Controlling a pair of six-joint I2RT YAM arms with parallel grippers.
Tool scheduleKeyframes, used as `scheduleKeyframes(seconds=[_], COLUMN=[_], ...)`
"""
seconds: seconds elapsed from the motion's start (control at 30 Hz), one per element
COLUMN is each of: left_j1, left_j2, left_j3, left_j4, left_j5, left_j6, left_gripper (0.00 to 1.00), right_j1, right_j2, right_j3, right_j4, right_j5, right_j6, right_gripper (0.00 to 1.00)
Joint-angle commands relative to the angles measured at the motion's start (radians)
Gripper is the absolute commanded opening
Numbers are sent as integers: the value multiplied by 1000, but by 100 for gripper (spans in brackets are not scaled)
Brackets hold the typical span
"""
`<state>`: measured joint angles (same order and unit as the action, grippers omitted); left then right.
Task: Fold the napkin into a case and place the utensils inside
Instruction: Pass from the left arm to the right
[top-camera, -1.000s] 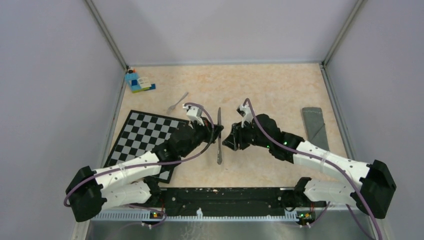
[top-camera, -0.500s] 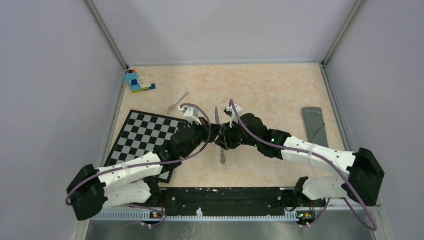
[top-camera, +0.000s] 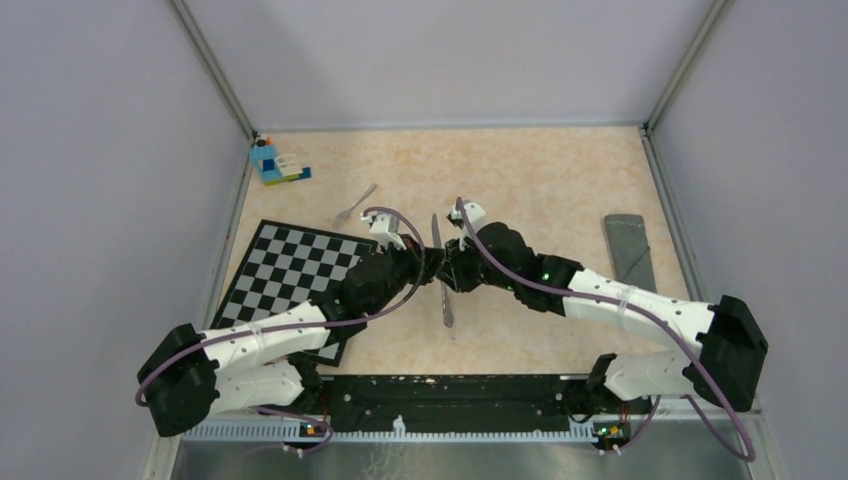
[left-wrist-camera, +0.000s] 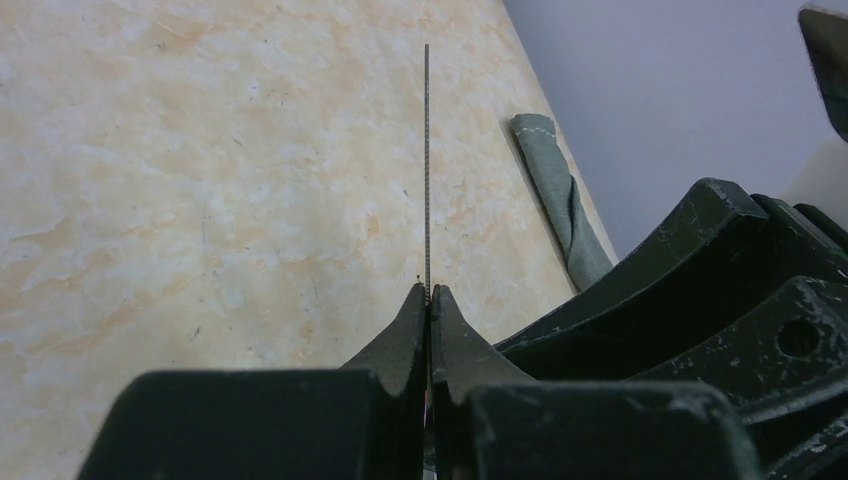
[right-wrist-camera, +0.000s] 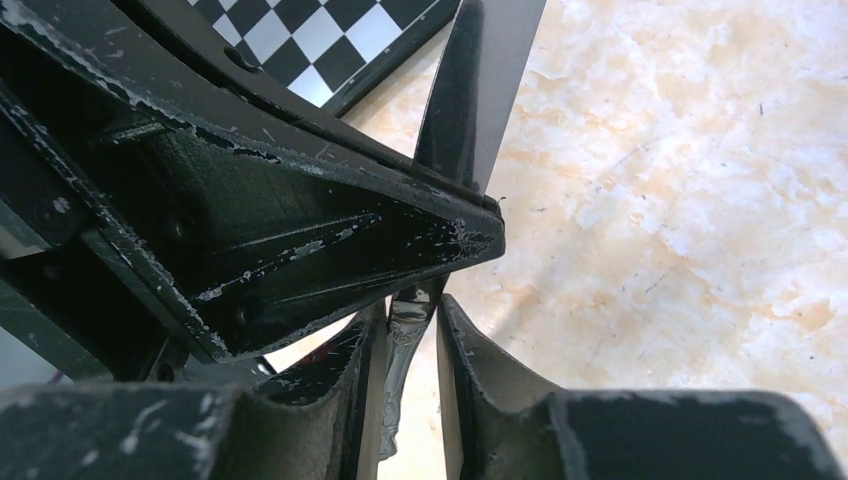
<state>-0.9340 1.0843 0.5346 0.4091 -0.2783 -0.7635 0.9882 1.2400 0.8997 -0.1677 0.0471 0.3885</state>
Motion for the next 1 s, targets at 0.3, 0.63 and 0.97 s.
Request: scheduleKeyframes(seconds=[0.3,0.63,0.97], left_j1=[0,-1,0], left_j2=[-16,-20,-10], left_j3=[9,8,15], left_j4=[88,90,79], left_j5=[4,1,-1], left_j6=[-41,-54,-57], left_gripper=[0,0,0], right_j1=[10,11,10], right_j2=[36,57,55], right_j3=[49,74,95], right_j4=[-13,-44,-71], right_j5=[10,-9,30], right_j6=[-50,-81,-86], right_gripper=[19,12,29])
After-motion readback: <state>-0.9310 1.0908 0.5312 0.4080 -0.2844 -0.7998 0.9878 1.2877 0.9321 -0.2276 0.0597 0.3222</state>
